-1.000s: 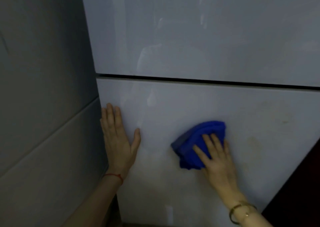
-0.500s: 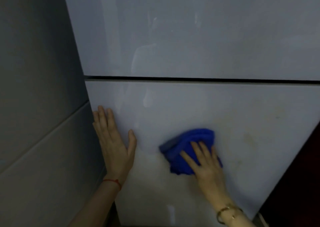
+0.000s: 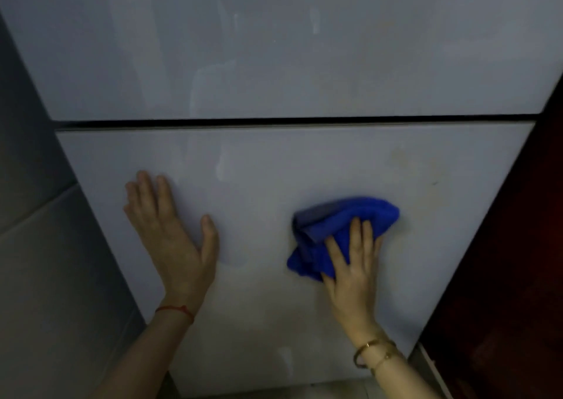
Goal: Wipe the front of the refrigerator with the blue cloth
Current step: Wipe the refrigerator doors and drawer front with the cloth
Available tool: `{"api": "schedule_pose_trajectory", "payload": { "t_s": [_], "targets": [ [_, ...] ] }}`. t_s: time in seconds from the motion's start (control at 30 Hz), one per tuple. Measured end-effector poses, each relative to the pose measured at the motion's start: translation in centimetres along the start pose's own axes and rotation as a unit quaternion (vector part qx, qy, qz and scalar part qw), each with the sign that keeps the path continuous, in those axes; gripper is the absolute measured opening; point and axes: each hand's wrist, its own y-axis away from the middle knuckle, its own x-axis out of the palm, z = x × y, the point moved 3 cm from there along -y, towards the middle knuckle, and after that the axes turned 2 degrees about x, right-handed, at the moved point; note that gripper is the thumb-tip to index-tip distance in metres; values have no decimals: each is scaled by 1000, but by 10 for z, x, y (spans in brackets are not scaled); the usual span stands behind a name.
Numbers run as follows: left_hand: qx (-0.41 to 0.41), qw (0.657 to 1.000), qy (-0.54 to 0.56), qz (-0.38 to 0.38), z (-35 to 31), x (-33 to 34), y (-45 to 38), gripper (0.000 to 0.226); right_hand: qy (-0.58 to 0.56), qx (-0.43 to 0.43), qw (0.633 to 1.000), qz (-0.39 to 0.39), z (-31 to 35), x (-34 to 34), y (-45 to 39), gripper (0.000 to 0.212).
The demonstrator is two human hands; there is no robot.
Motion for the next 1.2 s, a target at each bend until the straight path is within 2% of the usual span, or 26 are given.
{"api": "schedule_pose_trajectory", "payload": {
  "t_s": [0.13,0.27,0.37,0.47,0.53,0.67,0.77,0.83,0.9,0.97,1.03,1.1,1.2],
  "targets": [
    [6,999,-31,-12,2,3,0,75,-44,138,989,-35,-39,-12,2,47],
    [6,998,-58,-17,3,5,0,73,-106,194,966,-137,-30,-42,-77,51],
    [1,998,-55,-20,3,6,0,73,-58,112,984,-127,-18,-44,-96,53],
    [3,998,-57,-23,2,6,0,72,0,-14,1000,-23,-19,-22,-41,63],
    [6,998,-53,-23,3,6,0,73,38,-50,998,24,-29,-7,6,58],
    [6,999,-49,-21,2,5,0,73,49,-13,998,29,-57,-16,13,46],
    [6,998,-51,-19,2,4,0,73,-17,90,995,-45,-56,-40,-46,48],
    [4,999,-50,-19,1,4,-1,73,-36,105,991,-80,-46,-46,-75,52],
    [3,999,-45,-18,1,4,-2,74,-14,41,997,-61,-30,-37,-68,58],
    [7,999,-44,-19,1,5,-2,73,26,-53,998,13,-19,-13,-25,67],
    [11,999,-41,-18,3,5,-1,72,60,-93,991,72,-20,8,30,64],
    [16,999,-37,-17,3,4,1,72,62,-67,992,92,-36,9,58,52],
    [14,999,-42,-17,3,5,1,72,47,29,997,48,-64,-12,39,45]
  ]
}}
